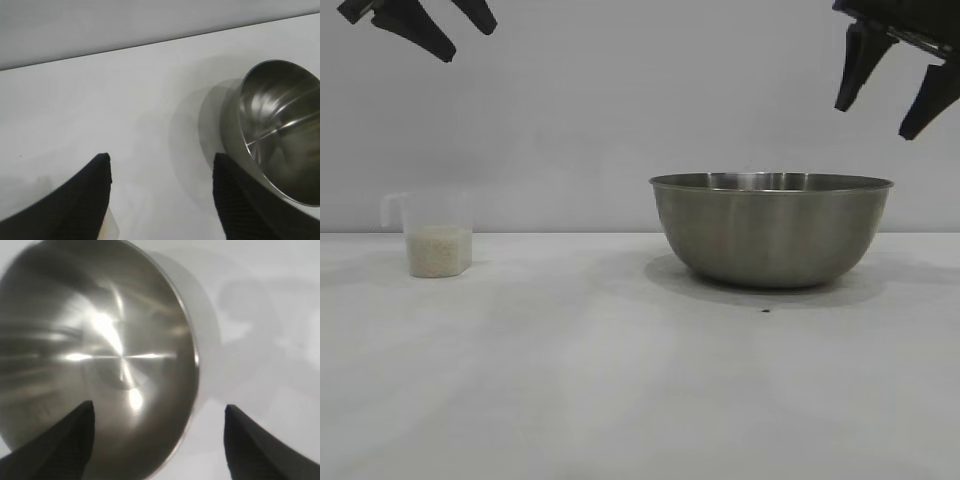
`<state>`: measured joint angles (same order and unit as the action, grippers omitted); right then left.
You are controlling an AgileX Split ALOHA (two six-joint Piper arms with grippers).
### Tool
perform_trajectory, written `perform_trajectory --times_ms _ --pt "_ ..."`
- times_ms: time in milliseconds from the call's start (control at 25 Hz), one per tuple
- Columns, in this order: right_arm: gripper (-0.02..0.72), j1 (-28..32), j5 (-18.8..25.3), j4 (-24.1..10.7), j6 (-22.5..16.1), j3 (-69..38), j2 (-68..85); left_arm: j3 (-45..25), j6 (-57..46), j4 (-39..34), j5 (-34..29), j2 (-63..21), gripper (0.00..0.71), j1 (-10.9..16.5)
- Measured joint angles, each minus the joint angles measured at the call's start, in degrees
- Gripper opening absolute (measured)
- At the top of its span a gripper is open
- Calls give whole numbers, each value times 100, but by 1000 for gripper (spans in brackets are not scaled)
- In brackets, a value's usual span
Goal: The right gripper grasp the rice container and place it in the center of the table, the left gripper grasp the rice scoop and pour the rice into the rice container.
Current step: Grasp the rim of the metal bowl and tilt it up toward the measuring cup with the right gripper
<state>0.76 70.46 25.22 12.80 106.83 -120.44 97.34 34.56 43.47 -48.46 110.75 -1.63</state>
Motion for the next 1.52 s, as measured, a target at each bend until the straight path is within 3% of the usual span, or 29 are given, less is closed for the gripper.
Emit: perform_trajectory --times_ms 560,1200,1280,1400,1480,1520 --pt "475 0 4 -35 -83 0 -520 0 -34 0 -99 0 385 0" --pt "475 0 -134 441 -159 8 -1105 0 -45 0 -80 0 385 0" --pt "403 0 -143 482 -166 8 -1171 0 -45 0 -66 0 385 0" --pt "414 0 -178 558 -171 8 -1278 0 -45 22 -64 0 385 0" --pt "352 0 -244 587 -180 8 -1291 0 -45 22 -54 0 385 0" --pt "358 0 -282 600 -180 8 -1291 0 -45 22 -54 0 385 0"
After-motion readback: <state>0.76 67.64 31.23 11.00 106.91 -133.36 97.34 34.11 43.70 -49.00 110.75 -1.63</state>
